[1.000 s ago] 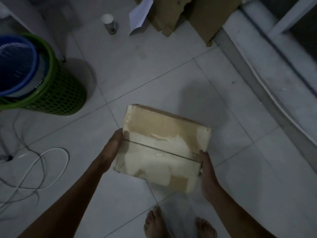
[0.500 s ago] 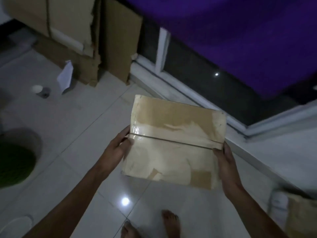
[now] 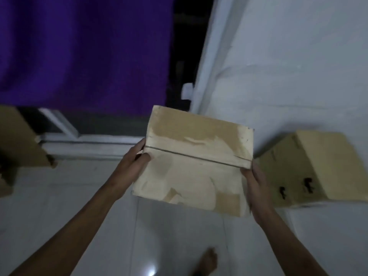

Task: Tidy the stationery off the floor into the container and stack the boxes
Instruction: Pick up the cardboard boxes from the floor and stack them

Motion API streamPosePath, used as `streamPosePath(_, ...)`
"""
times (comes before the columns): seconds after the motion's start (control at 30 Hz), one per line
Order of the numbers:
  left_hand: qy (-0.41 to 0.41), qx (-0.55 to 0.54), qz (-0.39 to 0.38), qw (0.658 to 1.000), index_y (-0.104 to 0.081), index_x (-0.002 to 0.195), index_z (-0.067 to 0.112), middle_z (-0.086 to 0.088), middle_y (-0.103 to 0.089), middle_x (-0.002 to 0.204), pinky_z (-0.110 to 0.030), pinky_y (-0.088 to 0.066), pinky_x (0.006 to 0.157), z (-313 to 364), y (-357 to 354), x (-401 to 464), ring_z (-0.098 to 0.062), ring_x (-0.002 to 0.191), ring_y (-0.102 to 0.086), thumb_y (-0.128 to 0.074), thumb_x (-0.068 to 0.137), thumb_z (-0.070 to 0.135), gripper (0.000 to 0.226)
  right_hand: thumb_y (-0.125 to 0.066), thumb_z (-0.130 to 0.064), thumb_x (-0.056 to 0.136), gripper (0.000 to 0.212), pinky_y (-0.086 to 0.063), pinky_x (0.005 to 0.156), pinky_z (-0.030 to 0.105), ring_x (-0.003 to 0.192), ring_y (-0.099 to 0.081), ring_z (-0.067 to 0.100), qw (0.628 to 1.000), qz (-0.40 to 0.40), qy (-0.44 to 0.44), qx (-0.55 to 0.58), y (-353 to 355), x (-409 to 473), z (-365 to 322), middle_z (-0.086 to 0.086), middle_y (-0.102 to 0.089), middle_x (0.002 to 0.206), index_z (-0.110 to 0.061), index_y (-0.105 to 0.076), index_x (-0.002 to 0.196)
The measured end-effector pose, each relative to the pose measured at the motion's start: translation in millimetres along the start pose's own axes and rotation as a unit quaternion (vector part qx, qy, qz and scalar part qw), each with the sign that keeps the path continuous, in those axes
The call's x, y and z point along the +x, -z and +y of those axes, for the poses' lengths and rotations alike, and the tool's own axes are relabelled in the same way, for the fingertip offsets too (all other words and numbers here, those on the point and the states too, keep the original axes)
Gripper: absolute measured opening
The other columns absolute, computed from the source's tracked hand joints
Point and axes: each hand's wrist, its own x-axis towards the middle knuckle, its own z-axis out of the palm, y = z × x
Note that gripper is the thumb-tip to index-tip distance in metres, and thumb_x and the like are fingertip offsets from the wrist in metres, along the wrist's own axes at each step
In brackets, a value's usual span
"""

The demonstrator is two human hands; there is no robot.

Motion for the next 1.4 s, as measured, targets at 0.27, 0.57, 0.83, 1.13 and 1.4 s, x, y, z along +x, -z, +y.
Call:
streamPosePath(0.27, 0.016, -0.007, -0.102, 0.995, -0.058, 0.117, 0.039, 0.009, -0.065, 0.114, -0.030, -0.049, 0.085, 99.8, -144.8, 60.3, -0.012, 0.105, -0.061, -0.044, 0.094, 0.021, 0.032, -0.047, -0.023, 0.096, 0.048, -0.046, 0.093, 0.032, 0.120, -0.050, 0.005, 0.991, 0.115, -0.041, 0.052, 160.2, 5.6, -28.1, -0.015, -0.050, 0.139, -0.040, -0.039, 0.141)
streamPosePath(0.57, -0.024, 0.098, -0.247, 0.964, -0.054, 0.115, 0.052, 0.008, -0.056, 0.121, -0.028, -0.048, 0.084, 185.5, -317.7, 94.5, -0.011, 0.107, -0.056, -0.047, 0.077, 0.034, 0.043, -0.050, -0.036, 0.095, 0.058, -0.036, 0.109, 0.052, 0.135, -0.038, 0.022, 0.964, 0.221, -0.124, 0.080, 306.7, -4.5, -7.1, -0.005, -0.034, 0.153, -0.036, -0.026, 0.148)
streamPosePath(0.83, -0.027, 0.153, -0.326, 0.932, -0.062, 0.113, 0.019, -0.006, -0.063, 0.113, -0.030, -0.045, 0.085, 202.8, -430.6, 124.0, -0.024, 0.104, -0.057, -0.040, 0.091, 0.003, 0.035, -0.046, -0.022, 0.098, 0.045, -0.046, 0.089, 0.031, 0.109, -0.054, 0.007, 0.943, 0.290, -0.118, 0.113, 361.4, -7.9, 13.0, -0.008, -0.053, 0.132, -0.037, -0.041, 0.140)
streamPosePath(1.13, -0.002, 0.181, -0.395, 0.901, -0.054, 0.112, 0.042, 0.024, -0.054, 0.104, -0.020, -0.042, 0.076, 210.4, -507.5, 195.9, 0.003, 0.095, -0.052, -0.043, 0.087, 0.015, 0.039, -0.051, -0.033, 0.096, 0.047, -0.042, 0.104, 0.048, 0.124, -0.049, 0.022, 0.901, 0.370, -0.154, 0.165, 387.2, 29.7, 33.3, -0.002, -0.046, 0.143, -0.036, -0.039, 0.141)
streamPosePath(1.4, 0.009, 0.210, -0.442, 0.872, -0.048, 0.135, 0.027, 0.004, -0.048, 0.135, -0.032, -0.035, 0.090, 226.8, -579.5, 281.1, -0.014, 0.114, -0.044, -0.045, 0.086, 0.013, 0.051, -0.045, -0.040, 0.098, 0.041, -0.041, 0.104, 0.046, 0.124, -0.046, 0.022, 0.843, 0.456, -0.185, 0.216, 381.8, 76.1, 17.9, -0.002, -0.043, 0.145, -0.041, -0.040, 0.139)
